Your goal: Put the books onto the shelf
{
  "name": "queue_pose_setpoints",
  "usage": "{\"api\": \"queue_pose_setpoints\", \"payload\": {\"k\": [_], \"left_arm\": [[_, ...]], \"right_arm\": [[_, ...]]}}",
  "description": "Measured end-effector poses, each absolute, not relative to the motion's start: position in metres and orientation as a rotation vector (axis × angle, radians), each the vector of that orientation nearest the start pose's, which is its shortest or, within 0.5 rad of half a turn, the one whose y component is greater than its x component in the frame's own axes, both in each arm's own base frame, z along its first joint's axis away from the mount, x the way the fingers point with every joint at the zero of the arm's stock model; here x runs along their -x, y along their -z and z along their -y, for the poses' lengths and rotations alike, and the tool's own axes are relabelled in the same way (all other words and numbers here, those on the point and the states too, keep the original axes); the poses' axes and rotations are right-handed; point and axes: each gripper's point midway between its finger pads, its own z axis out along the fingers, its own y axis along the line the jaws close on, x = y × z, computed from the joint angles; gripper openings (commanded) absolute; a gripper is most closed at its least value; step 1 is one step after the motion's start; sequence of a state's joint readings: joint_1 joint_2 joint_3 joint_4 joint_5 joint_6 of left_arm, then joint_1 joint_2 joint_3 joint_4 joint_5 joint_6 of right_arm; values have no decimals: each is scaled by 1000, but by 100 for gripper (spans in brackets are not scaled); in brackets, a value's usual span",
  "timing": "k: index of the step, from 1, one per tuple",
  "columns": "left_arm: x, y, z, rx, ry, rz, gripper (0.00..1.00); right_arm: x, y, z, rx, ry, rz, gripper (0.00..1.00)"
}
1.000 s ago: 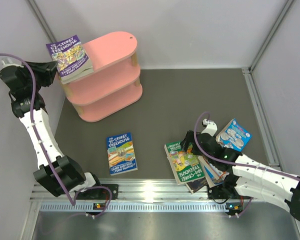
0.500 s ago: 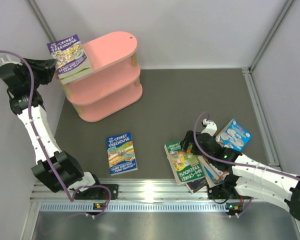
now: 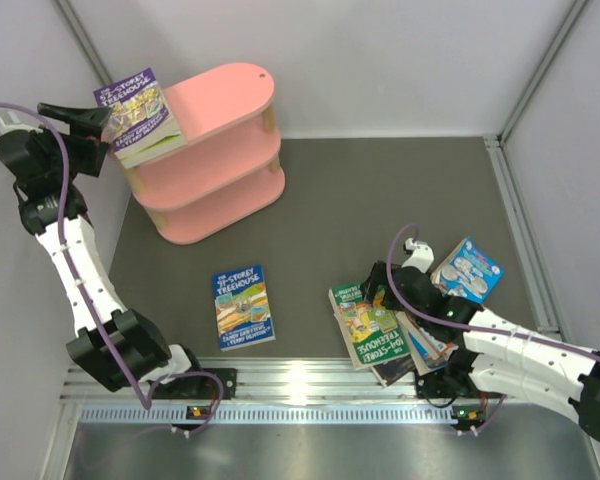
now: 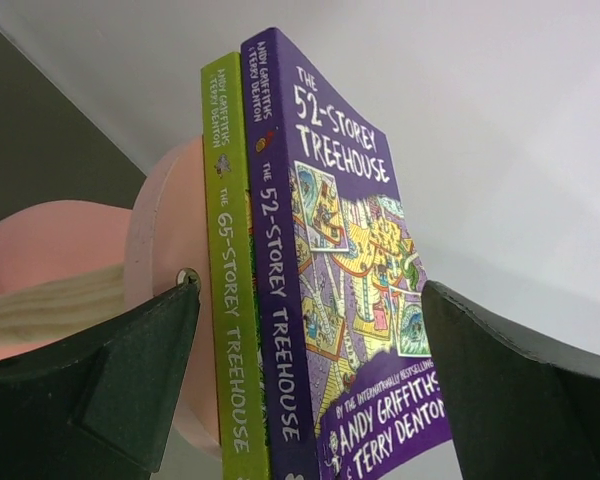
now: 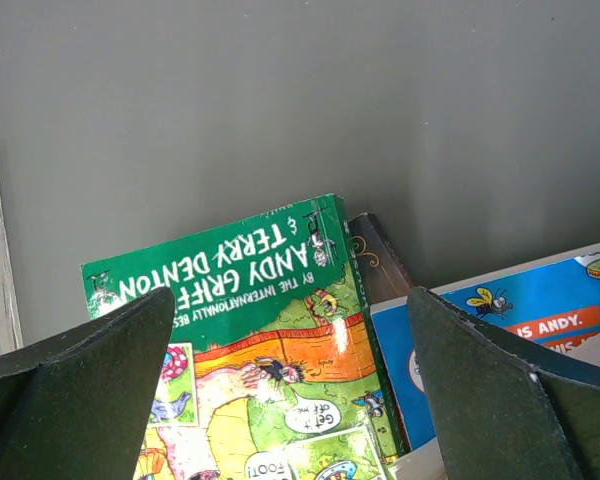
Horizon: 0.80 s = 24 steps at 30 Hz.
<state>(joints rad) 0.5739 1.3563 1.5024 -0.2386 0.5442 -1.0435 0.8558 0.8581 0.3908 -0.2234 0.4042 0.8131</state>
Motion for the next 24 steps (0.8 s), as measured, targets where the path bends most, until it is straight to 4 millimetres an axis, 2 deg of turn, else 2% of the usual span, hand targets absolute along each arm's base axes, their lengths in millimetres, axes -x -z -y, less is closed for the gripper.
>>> {"api": "queue_pose_setpoints", "payload": {"k": [6,9,12,14,17,19,20,22,24], "left_arm": [[-396,-427,-121,922,716,-1469,99],[-384,-426,-123,932,640,-1491,99],[-360,-428,-119,922,538,-1514,99],[-336,-436,-115,893,448,-1511,99],[-296,-456,-101,819,335,-1467,99],[-276,-460,-87,757,313,-1433,99],[-266,-455,-73,716,340,-1427,99],[-258,-430,-50,653,417,-1441,99],[-259,-385,-32,658,522,-1516,99]], "right_arm": [[-205,-76,-173,-169,-471,-2229,100],[-205,-77,-173,-170,-473,-2225,100],[-204,-79,-171,-169,-471,-2222,100],[-205,-81,-169,-166,-468,-2211,100],[-205,-85,-166,-159,-458,-2196,100],[-206,-87,-164,-162,-451,-2186,100],[-207,-88,-163,-167,-444,-2180,100],[-208,-88,-161,-174,-432,-2173,100],[-208,-88,-160,-172,-421,-2172,100]]}}
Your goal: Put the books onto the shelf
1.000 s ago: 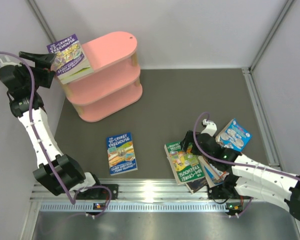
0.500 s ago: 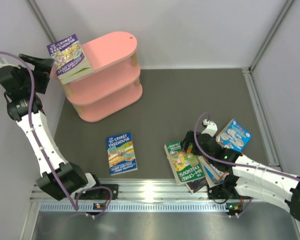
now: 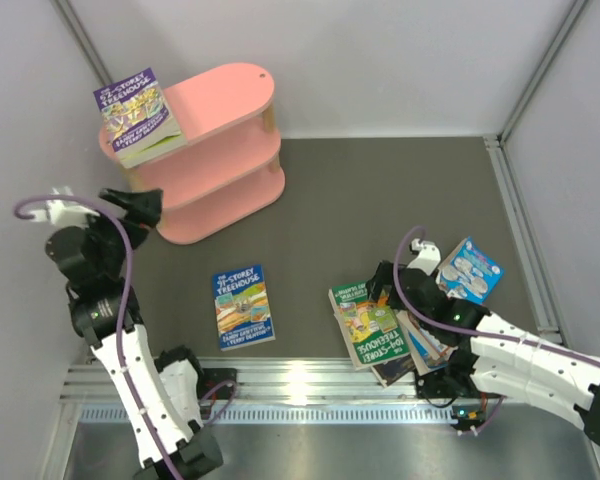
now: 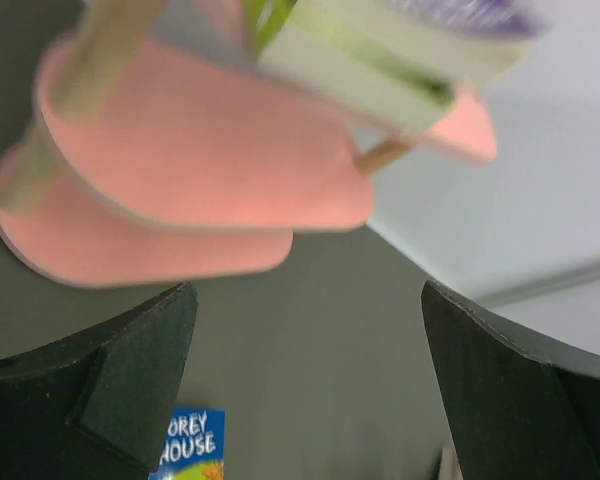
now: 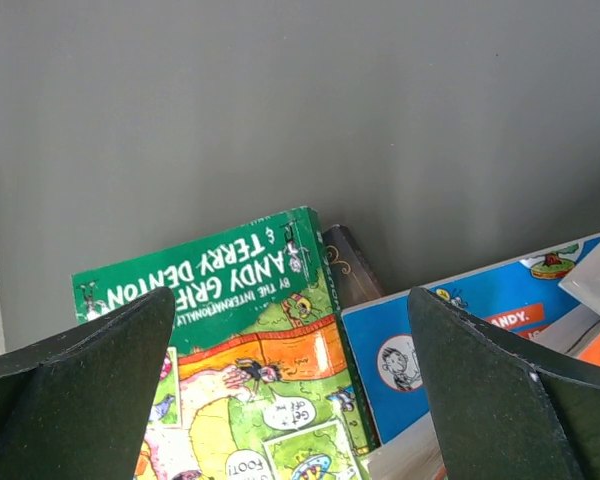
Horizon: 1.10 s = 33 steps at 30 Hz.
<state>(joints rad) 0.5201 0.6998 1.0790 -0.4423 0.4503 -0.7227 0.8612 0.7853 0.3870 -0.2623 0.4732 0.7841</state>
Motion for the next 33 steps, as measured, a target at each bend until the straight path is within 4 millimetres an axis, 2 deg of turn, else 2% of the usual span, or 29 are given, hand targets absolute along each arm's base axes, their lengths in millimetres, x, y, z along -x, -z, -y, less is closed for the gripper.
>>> {"api": "queue_pose_setpoints", "payload": {"k": [3,5,10,12,16,18,20,22,29,33], "left_arm": [[-266,-319,-8,681,681,-1649,99],[-266,-290,6,686,750,-1727,99],[-263,-264,37,581,827,-1844,99],[-265,-243,52,551,814,-1946,99],[-266,-164,87,545,737,-2296,99],[-255,-127,98,565,665,-2458,99],[-244,-104,97,603,596,-2544,99],[-237,-89,87,669,504,-2584,99],[-232,-73,62,794,316,-2559,99],[-229,-67,51,857,239,-2528,99]], "right_arm": [[-205,-86,-158,-156,-410,-2179,100],[-205,-89,-159,-153,-418,-2172,100],[-202,-86,-172,-95,-471,-2196,100],[-199,-79,-184,-47,-501,-2231,100],[-192,-64,-220,106,-561,-2319,100],[-187,-63,-243,176,-611,-2362,100],[-187,-66,-260,212,-655,-2381,100],[-190,-75,-277,238,-708,-2373,100],[-210,-127,-323,277,-858,-2262,100],[-221,-136,-358,312,-945,-2241,100]]}}
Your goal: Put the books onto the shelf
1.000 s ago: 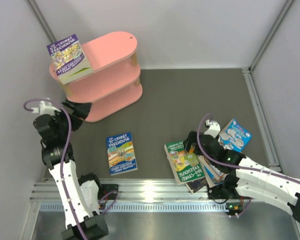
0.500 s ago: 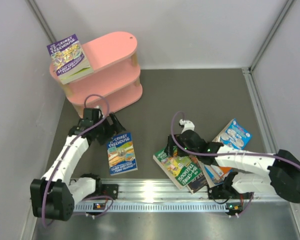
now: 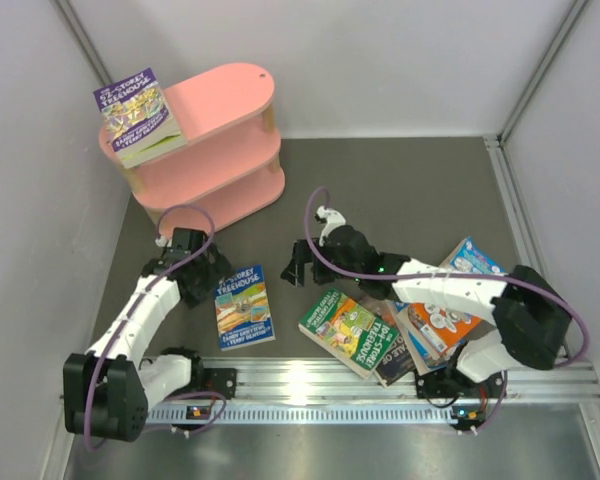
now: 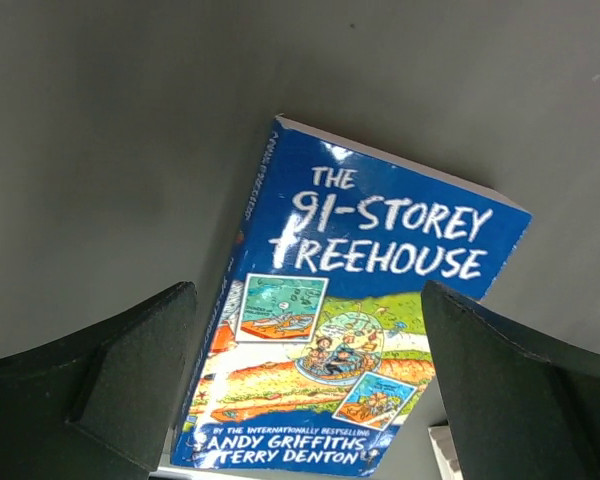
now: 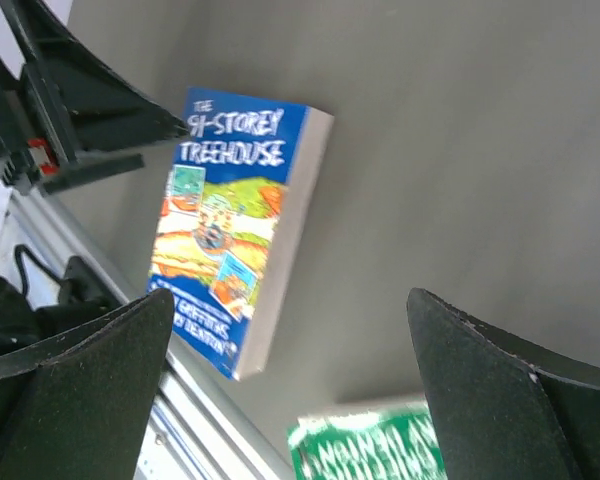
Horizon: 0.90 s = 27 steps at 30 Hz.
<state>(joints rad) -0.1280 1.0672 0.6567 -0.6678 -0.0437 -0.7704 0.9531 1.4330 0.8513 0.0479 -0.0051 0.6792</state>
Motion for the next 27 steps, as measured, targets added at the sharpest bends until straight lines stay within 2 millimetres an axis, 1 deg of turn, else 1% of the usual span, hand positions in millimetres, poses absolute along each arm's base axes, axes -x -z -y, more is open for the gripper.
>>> {"api": "queue_pose_setpoints", "payload": {"k": [2,5,9,11,14,16,18,19,21,22,24,25,27], "left_arm": [[-227,-63,49,881,223,-2527,99],[-221,-50,49,910,214,-2544,99],[-211,-26,54,948,239,-2584,99],[-215,-27,56,942,261,-2567,99],[-225,-27,63,932,325,-2542,99],[-232,-28,68,922,379,-2518,99],[-243,-31,77,908,465,-2472,99],[-246,-31,79,899,484,-2457,99],[-256,-33,78,896,516,-2395,99],[-262,-34,78,891,530,-2363,99],[-271,-36,78,876,553,-2312,99],[-274,-37,78,871,564,-2290,99],[-278,-39,80,863,594,-2261,99]], "right_arm": [[-225,-129,-377,333,-987,-2255,100],[-228,-105,-400,353,-1030,-2312,100],[-227,-70,-418,353,-1068,-2393,100],[-223,-49,-422,340,-1085,-2444,100],[-224,-52,-440,321,-1192,-2414,100],[-223,-53,-449,306,-1254,-2397,99],[-220,-54,-458,291,-1332,-2377,93],[-220,-54,-462,284,-1360,-2366,92],[-222,-53,-463,249,-1402,-2346,84],[-222,-52,-463,235,-1418,-2337,76],[-221,-49,-463,211,-1448,-2328,65],[-220,-46,-462,200,-1459,-2327,56],[-215,-40,-459,187,-1471,-2340,45]]}}
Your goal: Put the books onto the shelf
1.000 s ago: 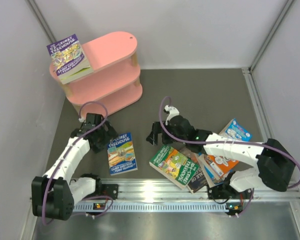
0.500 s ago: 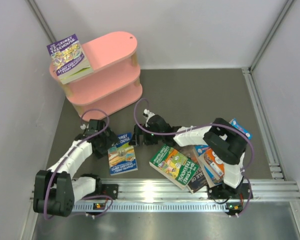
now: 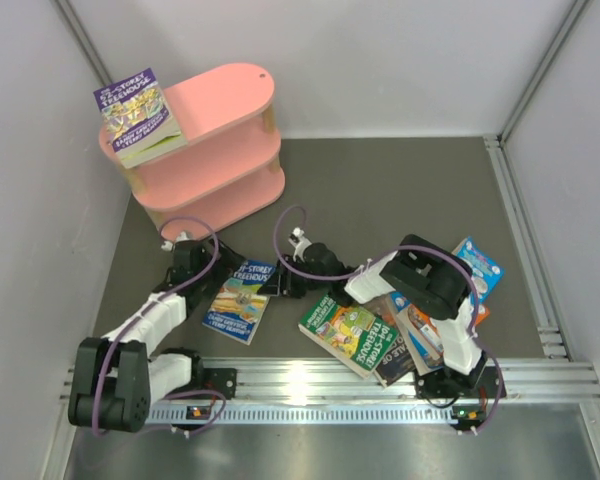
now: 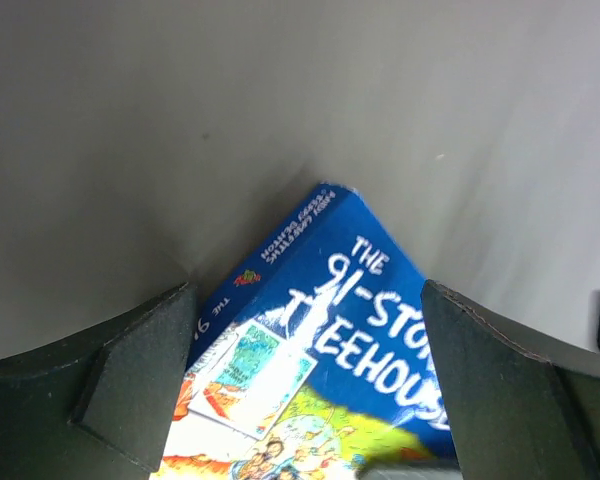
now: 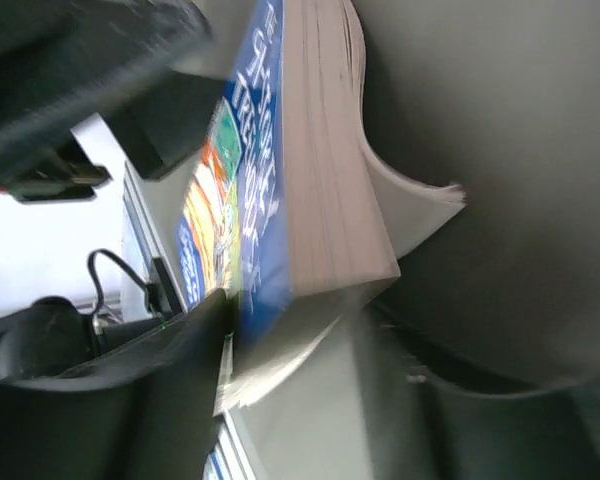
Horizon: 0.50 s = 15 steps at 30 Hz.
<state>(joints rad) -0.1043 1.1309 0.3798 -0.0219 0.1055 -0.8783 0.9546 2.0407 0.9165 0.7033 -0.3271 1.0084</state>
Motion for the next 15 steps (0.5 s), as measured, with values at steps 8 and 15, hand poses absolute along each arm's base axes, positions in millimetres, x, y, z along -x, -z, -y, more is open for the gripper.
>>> {"api": "queue_pose_setpoints", "payload": {"k": [8,15], "left_arm": [[-277,-47,87,844,674,-2207,99],[-240,-52,109,774,811,-2301,99]], "right_arm": [[-208,-31,-446,144,-1428,-2396,0],[-191,-48,-416,207,-1282,-2432,0]]}}
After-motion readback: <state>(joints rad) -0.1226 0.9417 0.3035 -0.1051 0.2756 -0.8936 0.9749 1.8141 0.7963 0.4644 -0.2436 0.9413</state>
